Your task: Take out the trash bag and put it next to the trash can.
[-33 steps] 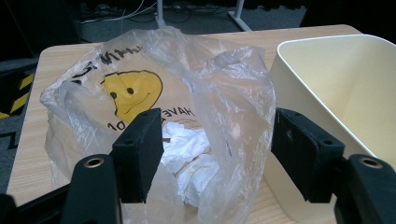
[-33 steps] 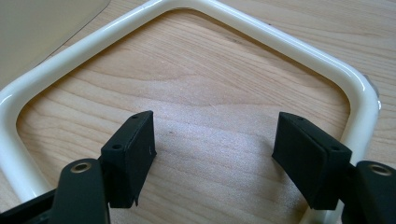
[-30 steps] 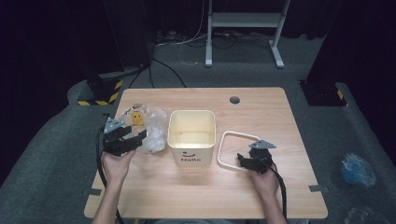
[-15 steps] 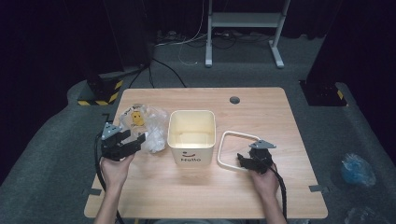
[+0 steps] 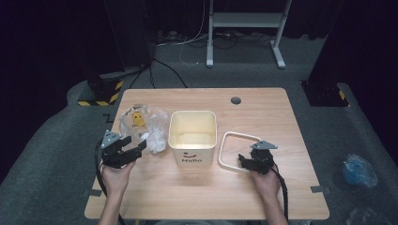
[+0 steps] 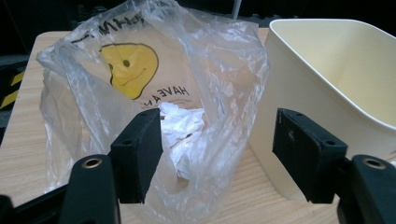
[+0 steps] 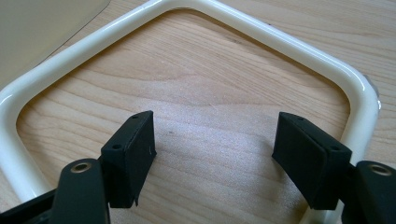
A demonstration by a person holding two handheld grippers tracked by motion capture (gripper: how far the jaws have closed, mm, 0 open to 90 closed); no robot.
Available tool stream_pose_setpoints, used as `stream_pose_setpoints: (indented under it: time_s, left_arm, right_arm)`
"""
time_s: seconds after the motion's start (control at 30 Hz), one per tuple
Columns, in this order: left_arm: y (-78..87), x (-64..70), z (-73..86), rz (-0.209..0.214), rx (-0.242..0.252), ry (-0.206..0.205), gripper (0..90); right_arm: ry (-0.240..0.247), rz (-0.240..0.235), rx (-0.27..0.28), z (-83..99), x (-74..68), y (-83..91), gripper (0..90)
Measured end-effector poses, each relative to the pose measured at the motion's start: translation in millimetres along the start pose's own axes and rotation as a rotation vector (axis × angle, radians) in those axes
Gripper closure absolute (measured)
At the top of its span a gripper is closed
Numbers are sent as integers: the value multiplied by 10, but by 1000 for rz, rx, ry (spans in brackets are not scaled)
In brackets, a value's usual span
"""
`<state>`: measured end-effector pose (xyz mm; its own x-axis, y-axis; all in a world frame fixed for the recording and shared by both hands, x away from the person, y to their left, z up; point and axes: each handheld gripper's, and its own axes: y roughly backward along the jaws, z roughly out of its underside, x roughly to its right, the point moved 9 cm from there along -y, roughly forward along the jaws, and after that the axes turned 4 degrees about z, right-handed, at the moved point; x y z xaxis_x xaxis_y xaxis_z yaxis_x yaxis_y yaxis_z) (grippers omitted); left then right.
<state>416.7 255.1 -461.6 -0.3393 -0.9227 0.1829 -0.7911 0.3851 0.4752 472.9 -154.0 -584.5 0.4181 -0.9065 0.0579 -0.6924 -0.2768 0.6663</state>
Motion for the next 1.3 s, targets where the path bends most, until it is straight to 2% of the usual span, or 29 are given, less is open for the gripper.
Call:
stream_pose_setpoints:
  time_s: [0.33,0.5,0.6,0.7,0.97,1.3]
  left_arm:
    - [-3,10,145,3,-4,13,316]
    - [-7,29,212,-20,-15,-15,311]
    - [-20,32,240,-19,-15,-6,311]
    - [-54,20,297,-28,-33,-19,313]
    - [-178,26,448,-34,-66,-22,326]
    - [-322,2,631,-58,-91,-39,349]
  right_arm:
    - [0,0,0,0,0,0,294]
    - [0,0,0,0,0,0,294]
    - [0,1,0,0,0,0,294]
    - [0,1,0,0,0,0,294]
    - [0,1,0,0,0,0,294]
    - [0,1,0,0,0,0,294]
